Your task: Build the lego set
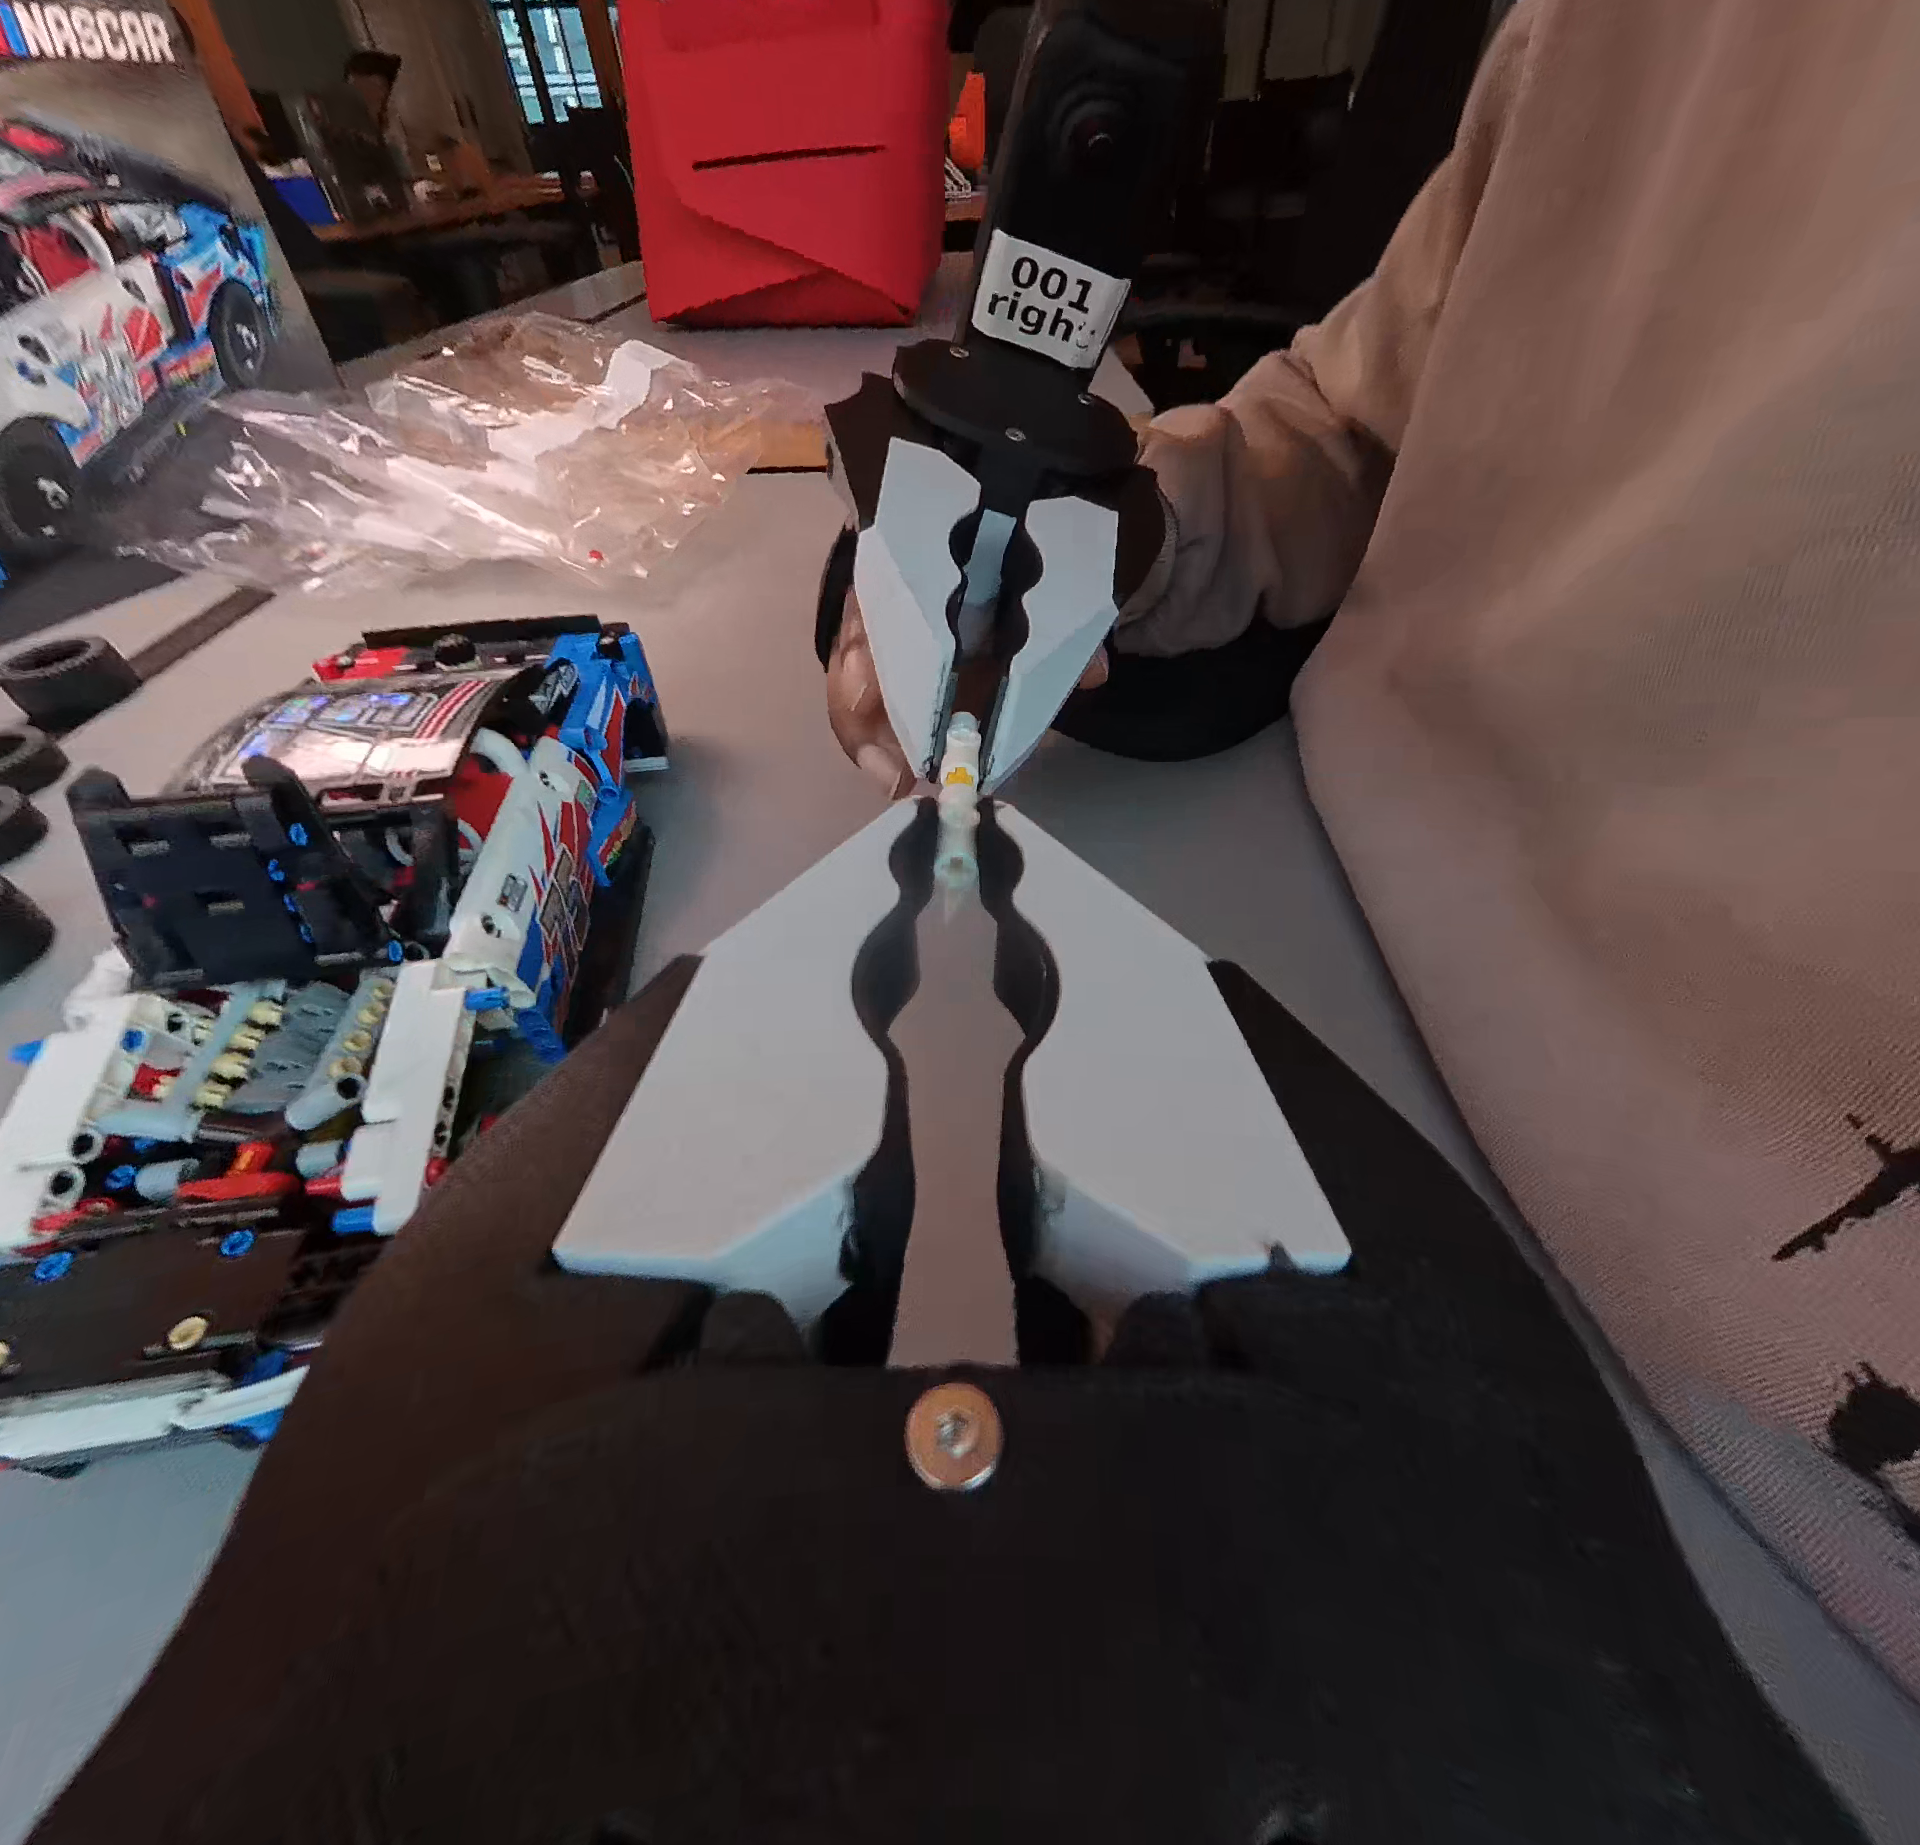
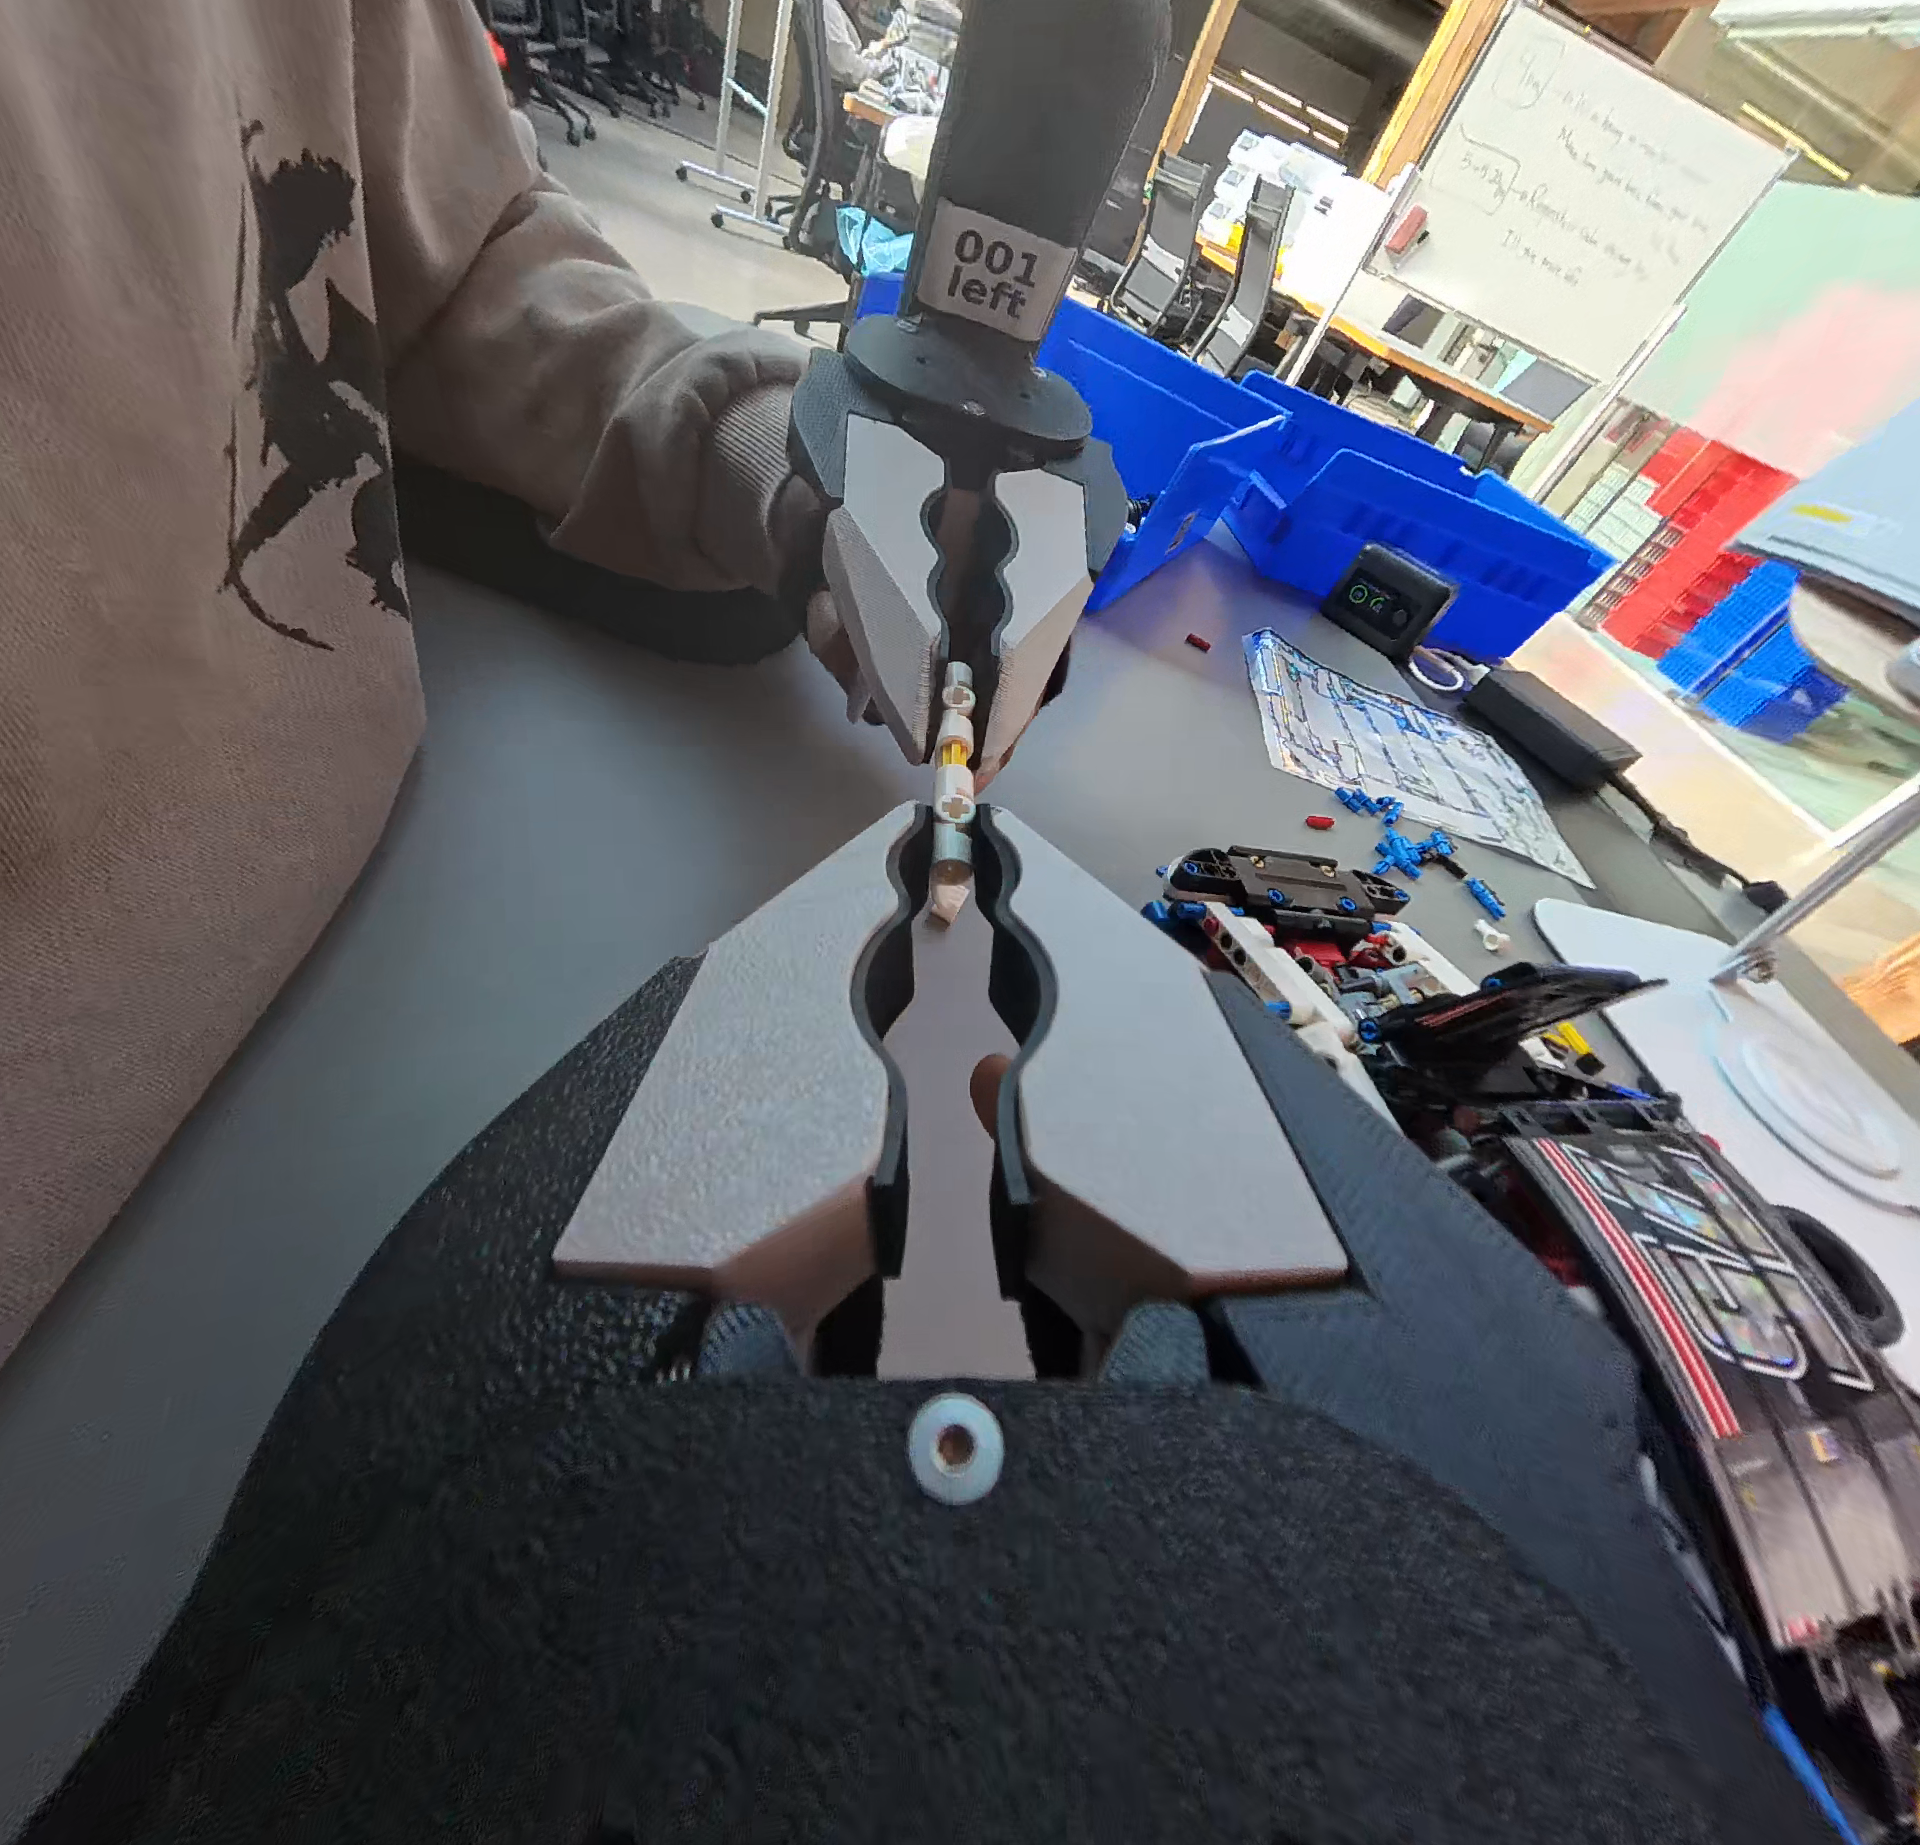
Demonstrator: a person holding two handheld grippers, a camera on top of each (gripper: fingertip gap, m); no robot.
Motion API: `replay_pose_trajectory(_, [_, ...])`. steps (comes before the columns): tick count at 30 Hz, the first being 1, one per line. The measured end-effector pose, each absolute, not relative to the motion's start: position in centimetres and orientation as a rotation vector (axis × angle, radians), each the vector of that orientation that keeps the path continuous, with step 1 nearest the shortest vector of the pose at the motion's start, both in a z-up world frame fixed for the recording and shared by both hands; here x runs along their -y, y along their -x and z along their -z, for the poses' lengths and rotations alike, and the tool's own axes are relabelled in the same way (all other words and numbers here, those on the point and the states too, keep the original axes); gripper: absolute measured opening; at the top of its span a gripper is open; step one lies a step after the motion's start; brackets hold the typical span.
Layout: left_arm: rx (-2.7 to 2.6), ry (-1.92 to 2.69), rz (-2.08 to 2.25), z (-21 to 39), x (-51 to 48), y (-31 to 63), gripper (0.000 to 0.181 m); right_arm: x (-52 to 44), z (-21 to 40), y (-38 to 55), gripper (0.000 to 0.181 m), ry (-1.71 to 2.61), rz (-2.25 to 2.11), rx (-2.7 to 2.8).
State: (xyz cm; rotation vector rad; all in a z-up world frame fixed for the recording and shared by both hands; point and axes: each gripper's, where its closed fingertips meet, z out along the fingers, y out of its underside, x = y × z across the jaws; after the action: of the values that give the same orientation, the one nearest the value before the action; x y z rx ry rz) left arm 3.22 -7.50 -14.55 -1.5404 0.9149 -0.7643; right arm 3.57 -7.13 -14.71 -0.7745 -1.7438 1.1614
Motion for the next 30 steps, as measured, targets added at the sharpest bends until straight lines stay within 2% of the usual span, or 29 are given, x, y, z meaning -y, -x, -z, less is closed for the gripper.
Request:
replay_pose_trajectory(12, [-0.469, 1.693, 1.199, 14.1, 5.6, -2.5, 0.006, 5.2, 14.6, -2.8, 0.012, 0.914, -1.185, 1.653])
replay_pose_trajectory(18, [-0.283, 1.736, 1.322, 14.5, 4.8, -1.9, 0.005, 4.6, 15.3, -2.4, 0.024, 0.894, -1.057, 1.664])
replay_pose_trajectory(21, [-0.235, 1.754, 1.369, 14.8, 4.7, -1.8, 0.006, 4.5, 15.7, -2.2, 0.022, 0.872, -0.978, 1.68])
replay_pose_trajectory(23, [-0.221, 1.762, 1.387, 14.9, 4.7, -1.8, 0.005, 4.3, 15.8, -2.2, 0.015, 0.875, -0.949, 1.682])
replay_pose_trajectory(30, [-0.194, 1.756, 1.421, 14.9, 4.6, -1.7, 0.006, 4.4, 15.8, -2.3, 0.014, 0.905, -0.996, 1.689])
